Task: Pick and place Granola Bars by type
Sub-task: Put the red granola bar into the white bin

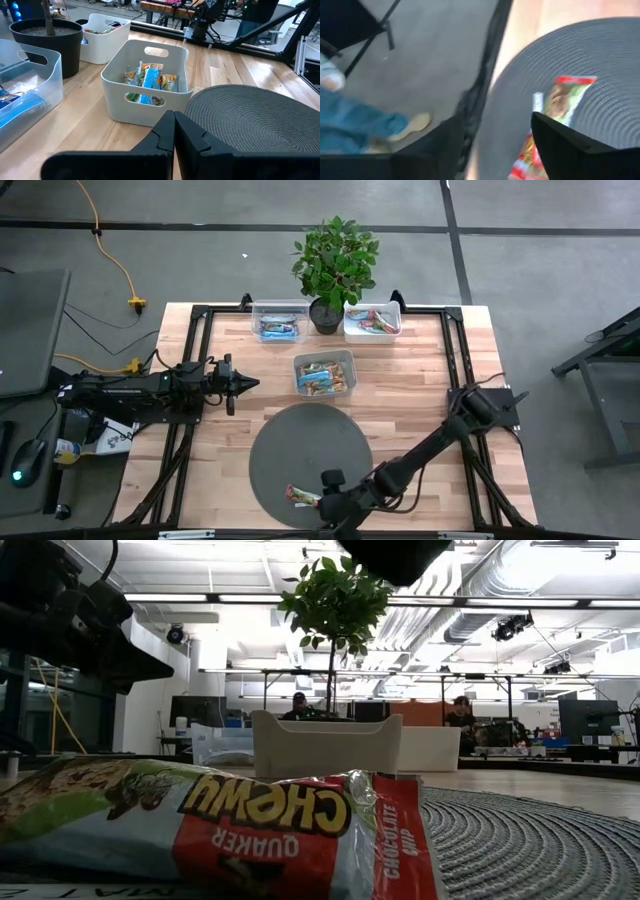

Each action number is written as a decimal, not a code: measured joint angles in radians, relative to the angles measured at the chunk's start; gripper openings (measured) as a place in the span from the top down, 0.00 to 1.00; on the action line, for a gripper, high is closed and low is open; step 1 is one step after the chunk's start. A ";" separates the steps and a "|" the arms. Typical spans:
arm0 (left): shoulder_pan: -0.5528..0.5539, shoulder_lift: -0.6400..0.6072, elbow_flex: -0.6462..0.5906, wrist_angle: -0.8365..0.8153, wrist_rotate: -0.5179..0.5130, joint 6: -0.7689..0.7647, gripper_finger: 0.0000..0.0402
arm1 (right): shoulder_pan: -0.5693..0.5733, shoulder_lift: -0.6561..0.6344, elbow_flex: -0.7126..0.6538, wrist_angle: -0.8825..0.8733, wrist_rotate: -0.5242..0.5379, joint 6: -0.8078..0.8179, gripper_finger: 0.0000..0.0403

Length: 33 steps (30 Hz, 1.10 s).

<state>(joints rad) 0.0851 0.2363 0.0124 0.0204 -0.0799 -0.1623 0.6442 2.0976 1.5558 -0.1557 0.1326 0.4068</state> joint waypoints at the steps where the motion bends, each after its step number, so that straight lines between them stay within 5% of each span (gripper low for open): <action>1: 0.000 0.000 0.000 0.000 0.000 0.000 1.00 | -0.003 0.013 0.000 0.014 0.014 -0.004 0.46; 8: 0.000 0.000 0.000 0.000 0.000 0.000 1.00 | -0.022 0.084 0.000 0.065 0.209 -0.050 0.36; 33: 0.000 0.000 0.000 0.000 0.000 0.000 1.00 | -0.026 0.148 0.000 0.100 0.262 -0.040 0.35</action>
<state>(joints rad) 0.0849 0.2360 0.0124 0.0207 -0.0799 -0.1623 0.6182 2.2456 1.5558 -0.0561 0.3946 0.3664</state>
